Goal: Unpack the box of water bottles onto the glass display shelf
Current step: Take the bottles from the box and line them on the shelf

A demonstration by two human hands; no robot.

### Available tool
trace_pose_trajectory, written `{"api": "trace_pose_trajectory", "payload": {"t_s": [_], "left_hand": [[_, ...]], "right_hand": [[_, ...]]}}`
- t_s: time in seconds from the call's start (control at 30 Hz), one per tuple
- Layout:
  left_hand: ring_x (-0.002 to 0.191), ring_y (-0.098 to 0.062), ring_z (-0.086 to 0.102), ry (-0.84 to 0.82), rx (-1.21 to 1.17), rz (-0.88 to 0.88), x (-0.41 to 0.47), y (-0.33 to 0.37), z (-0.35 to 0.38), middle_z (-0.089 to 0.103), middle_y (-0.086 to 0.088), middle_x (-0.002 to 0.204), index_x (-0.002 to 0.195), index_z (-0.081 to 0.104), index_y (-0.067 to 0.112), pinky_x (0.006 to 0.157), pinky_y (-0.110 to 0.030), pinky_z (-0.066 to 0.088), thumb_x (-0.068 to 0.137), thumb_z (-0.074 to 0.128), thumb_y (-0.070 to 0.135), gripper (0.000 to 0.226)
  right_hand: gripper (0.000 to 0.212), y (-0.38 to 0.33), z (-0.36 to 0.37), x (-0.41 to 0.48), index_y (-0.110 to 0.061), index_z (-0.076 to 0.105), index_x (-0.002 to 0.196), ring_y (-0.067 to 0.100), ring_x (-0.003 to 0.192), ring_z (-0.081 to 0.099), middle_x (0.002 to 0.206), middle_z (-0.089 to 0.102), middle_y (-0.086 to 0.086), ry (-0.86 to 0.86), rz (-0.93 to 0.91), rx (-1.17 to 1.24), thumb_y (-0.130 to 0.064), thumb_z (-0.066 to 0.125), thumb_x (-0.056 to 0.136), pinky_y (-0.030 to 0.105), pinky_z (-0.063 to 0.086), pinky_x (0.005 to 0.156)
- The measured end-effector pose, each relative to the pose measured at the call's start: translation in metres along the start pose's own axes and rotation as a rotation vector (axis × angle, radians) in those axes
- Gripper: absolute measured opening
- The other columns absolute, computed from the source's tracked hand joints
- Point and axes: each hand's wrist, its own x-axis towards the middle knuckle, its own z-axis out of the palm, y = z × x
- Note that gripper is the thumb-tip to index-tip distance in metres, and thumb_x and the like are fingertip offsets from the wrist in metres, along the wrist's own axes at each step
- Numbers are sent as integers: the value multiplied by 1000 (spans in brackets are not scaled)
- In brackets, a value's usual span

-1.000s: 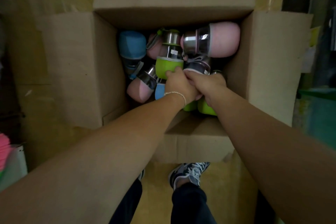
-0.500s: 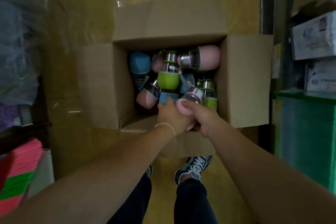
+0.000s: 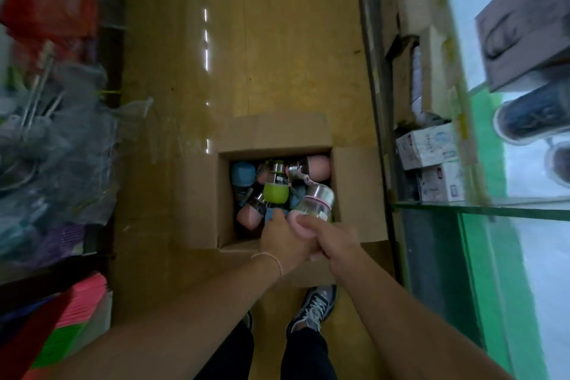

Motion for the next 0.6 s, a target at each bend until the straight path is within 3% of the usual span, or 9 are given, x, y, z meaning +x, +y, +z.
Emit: {"api": "trace_pose_trajectory", "payload": {"t_s": [0.1, 0.17, 0.23, 0.3, 0.37, 0.5, 0.6], "left_hand": [[89, -13, 44, 20, -34, 56, -40, 25, -23, 41, 9, 87, 111, 43, 9, 68, -18, 37, 73, 83, 22, 56], [85, -12, 46, 36, -36, 93, -65, 37, -35, 44, 8, 85, 112, 45, 5, 63, -16, 37, 71, 84, 24, 59], [88, -15, 52, 41, -44, 121, -92, 51, -47, 52, 2, 94, 117, 47, 5, 75, -23, 43, 68, 85, 29, 66], [94, -18, 59, 28, -45, 150, -117, 65, -58, 59, -1, 102, 110, 47, 9, 86, -32, 51, 68, 83, 35, 61], [96, -18, 62, 18, -25, 176, -142, 80, -71, 63, 0, 101, 105, 44, 12, 90, -37, 53, 71, 78, 42, 57], [96, -17, 62, 0, -81, 226, -183, 108, -102, 60, 0, 103, 109, 43, 11, 85, -37, 55, 57, 71, 56, 75], [85, -9, 62, -8, -158, 356, -211, 131, -127, 65, -2, 100, 101, 50, 15, 65, -21, 51, 64, 74, 50, 57]], "right_hand": [[53, -18, -11, -53, -3, 71, 95, 26, 72, 74, 87, 75, 10, 8, -67, 2, -31, 95, 56, 33, 57, 54], [57, -28, -17, -86, -5, 72, 95, 25, 71, 74, 86, 76, 9, 7, -113, -28, -36, 95, 53, 30, 55, 54], [61, -37, -22, -121, -6, 74, 94, 23, 68, 75, 84, 76, 9, 20, -161, -46, -40, 94, 48, 31, 56, 55], [63, -45, -27, -155, -7, 73, 95, 23, 70, 75, 87, 77, 8, 25, -193, -40, -39, 94, 45, 32, 58, 57], [56, -55, -31, -190, -10, 71, 97, 20, 74, 73, 88, 75, 5, 52, -235, -43, -36, 94, 53, 30, 59, 57], [48, -76, -38, -252, -9, 71, 94, 17, 77, 70, 86, 73, 5, 132, -350, -50, -34, 91, 59, 28, 55, 57], [49, -94, -40, -295, -7, 72, 89, 19, 76, 70, 85, 74, 8, 190, -420, -28, -37, 92, 56, 31, 57, 59]]}}
